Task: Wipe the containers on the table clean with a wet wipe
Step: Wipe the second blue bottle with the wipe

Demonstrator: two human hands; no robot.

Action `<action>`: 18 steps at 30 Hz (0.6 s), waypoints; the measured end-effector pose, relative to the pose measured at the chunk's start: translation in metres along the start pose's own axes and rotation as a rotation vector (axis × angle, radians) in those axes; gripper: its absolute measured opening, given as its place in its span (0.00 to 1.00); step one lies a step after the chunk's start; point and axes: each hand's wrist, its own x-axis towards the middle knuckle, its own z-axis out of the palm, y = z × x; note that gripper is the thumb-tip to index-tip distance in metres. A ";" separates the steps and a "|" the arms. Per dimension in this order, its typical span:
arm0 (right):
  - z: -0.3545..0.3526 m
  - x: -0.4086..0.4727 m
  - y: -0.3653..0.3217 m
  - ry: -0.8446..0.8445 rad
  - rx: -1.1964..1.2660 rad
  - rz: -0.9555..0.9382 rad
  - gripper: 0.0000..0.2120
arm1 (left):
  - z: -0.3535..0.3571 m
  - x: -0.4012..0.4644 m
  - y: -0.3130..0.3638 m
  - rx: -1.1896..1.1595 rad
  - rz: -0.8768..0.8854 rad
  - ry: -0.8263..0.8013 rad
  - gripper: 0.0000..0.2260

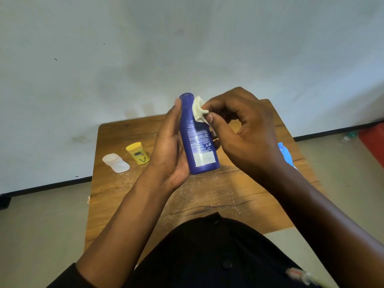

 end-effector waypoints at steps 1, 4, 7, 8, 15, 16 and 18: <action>0.003 0.002 0.001 -0.023 -0.024 -0.009 0.05 | 0.000 -0.001 0.000 0.017 -0.010 -0.004 0.24; 0.013 0.001 0.002 -0.102 -0.099 -0.050 0.05 | -0.001 -0.002 -0.001 0.039 -0.029 0.001 0.24; 0.021 -0.011 0.001 -0.169 -0.151 -0.099 0.05 | -0.005 0.003 0.002 0.042 -0.058 0.016 0.22; 0.022 -0.016 0.001 -0.195 -0.163 -0.119 0.05 | -0.008 0.005 0.003 0.040 -0.058 0.023 0.21; 0.023 -0.045 0.030 -0.415 -0.272 -0.185 0.09 | -0.035 0.031 -0.005 0.037 0.039 0.101 0.19; 0.020 -0.047 0.036 -0.429 -0.279 -0.170 0.08 | -0.040 0.037 -0.003 0.054 0.090 0.114 0.18; 0.015 -0.051 0.047 -0.410 -0.278 -0.130 0.06 | -0.048 0.048 0.003 0.143 0.193 0.179 0.16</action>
